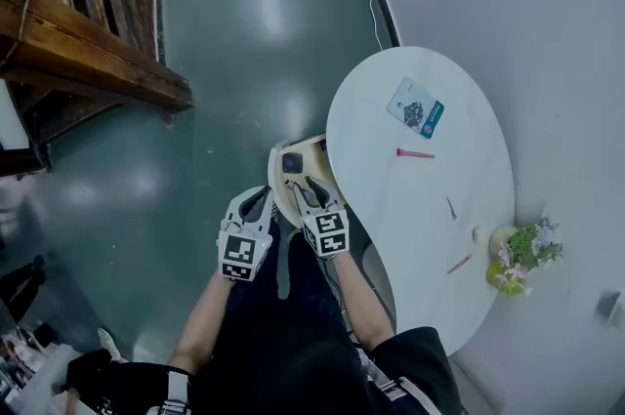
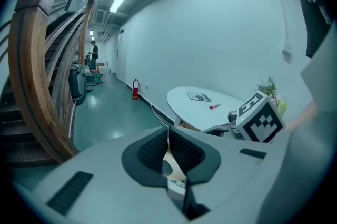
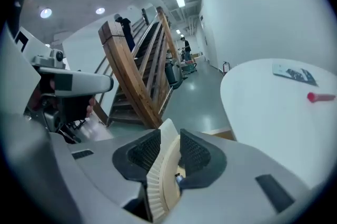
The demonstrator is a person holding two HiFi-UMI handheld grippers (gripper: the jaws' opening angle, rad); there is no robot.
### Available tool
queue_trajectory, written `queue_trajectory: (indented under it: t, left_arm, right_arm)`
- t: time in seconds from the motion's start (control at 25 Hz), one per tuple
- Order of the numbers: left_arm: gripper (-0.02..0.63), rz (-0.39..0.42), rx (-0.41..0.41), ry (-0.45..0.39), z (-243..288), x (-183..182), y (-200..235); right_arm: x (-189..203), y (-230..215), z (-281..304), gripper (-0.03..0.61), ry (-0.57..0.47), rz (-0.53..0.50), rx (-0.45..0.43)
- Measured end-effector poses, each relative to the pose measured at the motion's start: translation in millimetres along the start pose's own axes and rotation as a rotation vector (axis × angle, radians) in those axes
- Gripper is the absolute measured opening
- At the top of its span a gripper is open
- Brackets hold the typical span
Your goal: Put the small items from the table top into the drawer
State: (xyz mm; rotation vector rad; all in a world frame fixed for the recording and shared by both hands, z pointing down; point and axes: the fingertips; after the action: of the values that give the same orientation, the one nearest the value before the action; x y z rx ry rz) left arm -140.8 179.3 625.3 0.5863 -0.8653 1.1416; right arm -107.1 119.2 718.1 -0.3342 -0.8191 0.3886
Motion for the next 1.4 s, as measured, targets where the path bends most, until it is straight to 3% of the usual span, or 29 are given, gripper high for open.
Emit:
queue_trajectory:
  t: [0.52, 0.88, 1.4]
  left_arm:
    - [0.021, 0.138, 0.064, -0.174, -35.6, -114.6, -27.3]
    - [0.021, 0.219, 0.136, -0.269, -50.7, -165.4, -71.4]
    - [0.021, 0.293, 0.173, -0.353, -77.4, -187.5, -99.2]
  right_arm:
    - [-106.0, 27.9, -127.0, 0.052, -0.288, -0.052, 0.037]
    - [-132.2, 34.6, -217.7, 0.041, -0.473, -0.044, 0.113]
    - [-125.9, 25.6, -282.8, 0.041, -0.601, -0.044, 0.243]
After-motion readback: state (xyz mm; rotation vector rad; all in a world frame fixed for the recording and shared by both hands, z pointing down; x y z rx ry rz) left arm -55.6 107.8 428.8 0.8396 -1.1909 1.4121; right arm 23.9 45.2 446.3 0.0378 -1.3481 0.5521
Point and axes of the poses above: the fingertips, and each gripper's own axes: z forward along the fingers, y to its left, x out of its underside, and after that the axes turned 13 degrees about z, right-handed
